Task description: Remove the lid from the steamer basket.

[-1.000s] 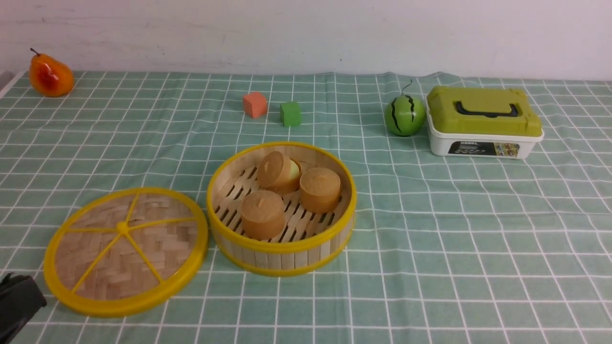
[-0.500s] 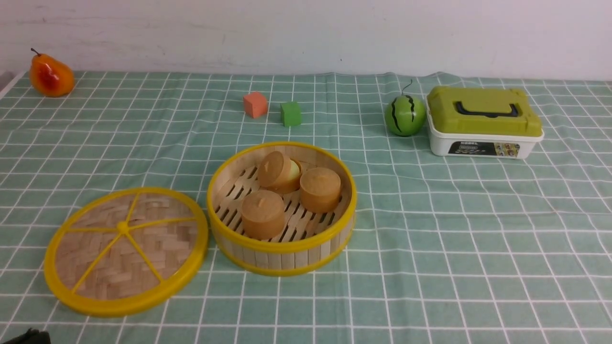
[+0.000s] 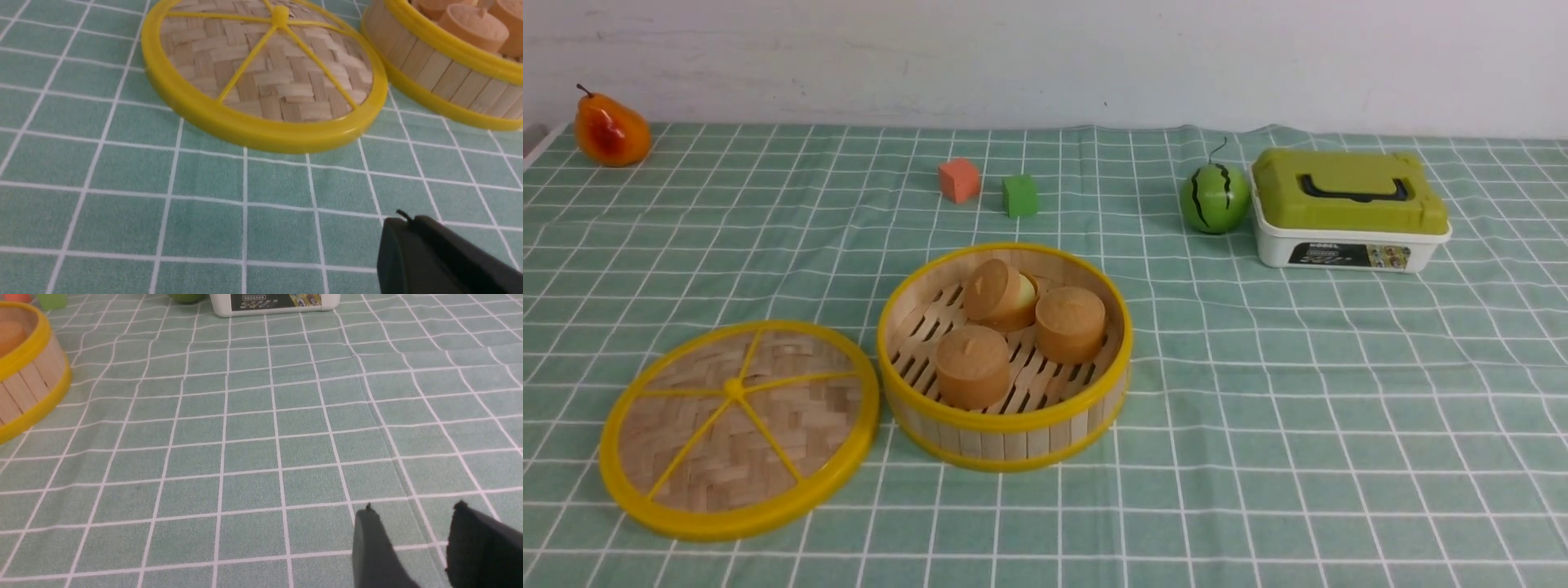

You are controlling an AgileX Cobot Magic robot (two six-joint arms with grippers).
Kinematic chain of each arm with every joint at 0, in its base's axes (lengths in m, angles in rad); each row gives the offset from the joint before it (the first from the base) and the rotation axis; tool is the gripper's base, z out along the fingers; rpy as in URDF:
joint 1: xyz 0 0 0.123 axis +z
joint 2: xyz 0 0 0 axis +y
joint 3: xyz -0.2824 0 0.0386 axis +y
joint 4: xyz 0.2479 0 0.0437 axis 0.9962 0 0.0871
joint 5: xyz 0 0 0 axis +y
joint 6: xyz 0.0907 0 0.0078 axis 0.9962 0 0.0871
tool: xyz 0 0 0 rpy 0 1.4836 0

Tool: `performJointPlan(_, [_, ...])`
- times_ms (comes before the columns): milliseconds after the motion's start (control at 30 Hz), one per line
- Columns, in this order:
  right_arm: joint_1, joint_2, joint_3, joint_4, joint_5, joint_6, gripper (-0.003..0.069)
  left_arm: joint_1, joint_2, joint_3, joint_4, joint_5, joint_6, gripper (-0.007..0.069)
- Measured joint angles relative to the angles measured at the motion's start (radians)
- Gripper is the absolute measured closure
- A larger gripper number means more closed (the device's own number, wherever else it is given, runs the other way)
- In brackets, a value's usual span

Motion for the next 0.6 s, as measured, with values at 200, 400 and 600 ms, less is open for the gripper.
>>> performJointPlan(200, [0.000, 0.000, 0.000, 0.000, 0.000, 0.000, 0.0418, 0.082, 0.000, 0.001, -0.002, -0.010, -0.003, 0.0624])
performJointPlan(400, [0.000, 0.000, 0.000, 0.000, 0.000, 0.000, 0.0418, 0.107, 0.000, 0.005, -0.002, -0.011, -0.005, 0.0619])
performJointPlan(600, [0.000, 0.000, 0.000, 0.000, 0.000, 0.000, 0.0418, 0.036, 0.000, 0.005, 0.001, -0.011, -0.005, 0.0617])
